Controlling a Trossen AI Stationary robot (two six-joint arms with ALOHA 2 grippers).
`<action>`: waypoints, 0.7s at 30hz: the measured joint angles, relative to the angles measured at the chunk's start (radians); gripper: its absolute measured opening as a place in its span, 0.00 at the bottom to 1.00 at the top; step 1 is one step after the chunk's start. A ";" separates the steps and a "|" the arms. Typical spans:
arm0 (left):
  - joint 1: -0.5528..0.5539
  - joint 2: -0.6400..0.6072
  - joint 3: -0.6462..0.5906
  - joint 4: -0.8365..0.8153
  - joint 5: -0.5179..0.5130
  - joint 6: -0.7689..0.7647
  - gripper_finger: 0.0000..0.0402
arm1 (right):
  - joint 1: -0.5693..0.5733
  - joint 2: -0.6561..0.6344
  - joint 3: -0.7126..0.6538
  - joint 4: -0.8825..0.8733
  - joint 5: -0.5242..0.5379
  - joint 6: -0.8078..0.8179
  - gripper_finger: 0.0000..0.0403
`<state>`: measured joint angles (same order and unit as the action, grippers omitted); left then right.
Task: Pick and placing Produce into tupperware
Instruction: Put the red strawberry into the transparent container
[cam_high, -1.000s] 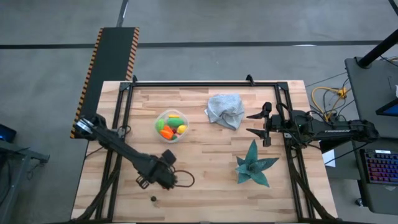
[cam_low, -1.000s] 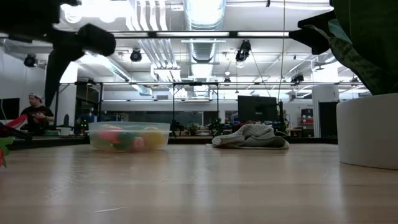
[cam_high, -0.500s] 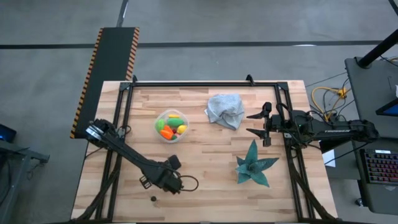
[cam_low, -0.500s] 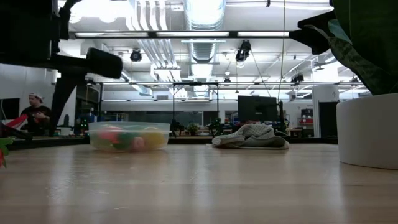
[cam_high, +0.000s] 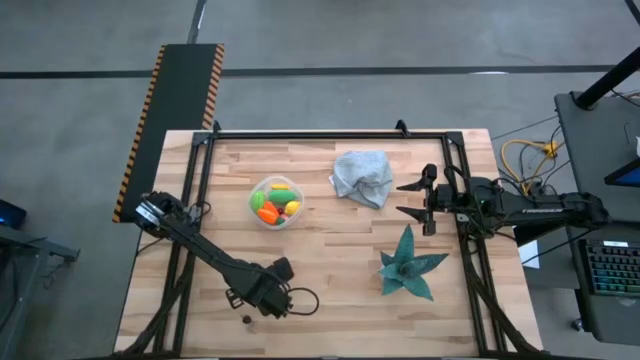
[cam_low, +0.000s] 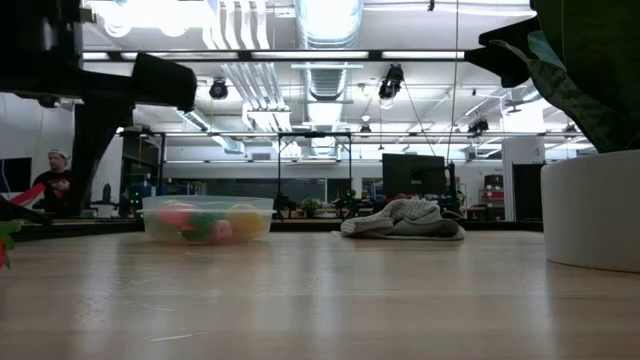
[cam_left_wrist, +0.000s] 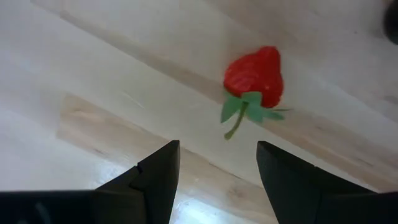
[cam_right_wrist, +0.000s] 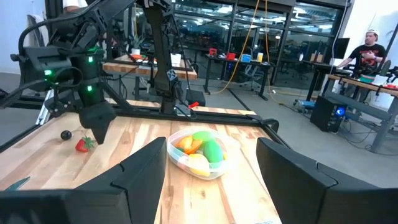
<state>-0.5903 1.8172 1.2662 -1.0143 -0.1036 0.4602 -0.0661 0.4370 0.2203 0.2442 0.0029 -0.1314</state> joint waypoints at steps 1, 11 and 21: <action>-0.002 0.000 -0.002 0.005 0.000 0.000 0.49 | 0.000 0.000 0.000 0.000 0.000 0.000 0.60; -0.016 0.000 -0.031 0.075 -0.003 0.103 0.49 | 0.000 0.000 0.000 0.000 0.000 0.000 0.60; -0.016 0.000 -0.035 0.098 -0.003 0.105 0.49 | 0.000 0.000 0.000 0.000 0.000 0.000 0.60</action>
<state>-0.6064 1.8172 1.2312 -0.9165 -0.1062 0.5648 -0.0661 0.4371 0.2203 0.2440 0.0029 -0.1311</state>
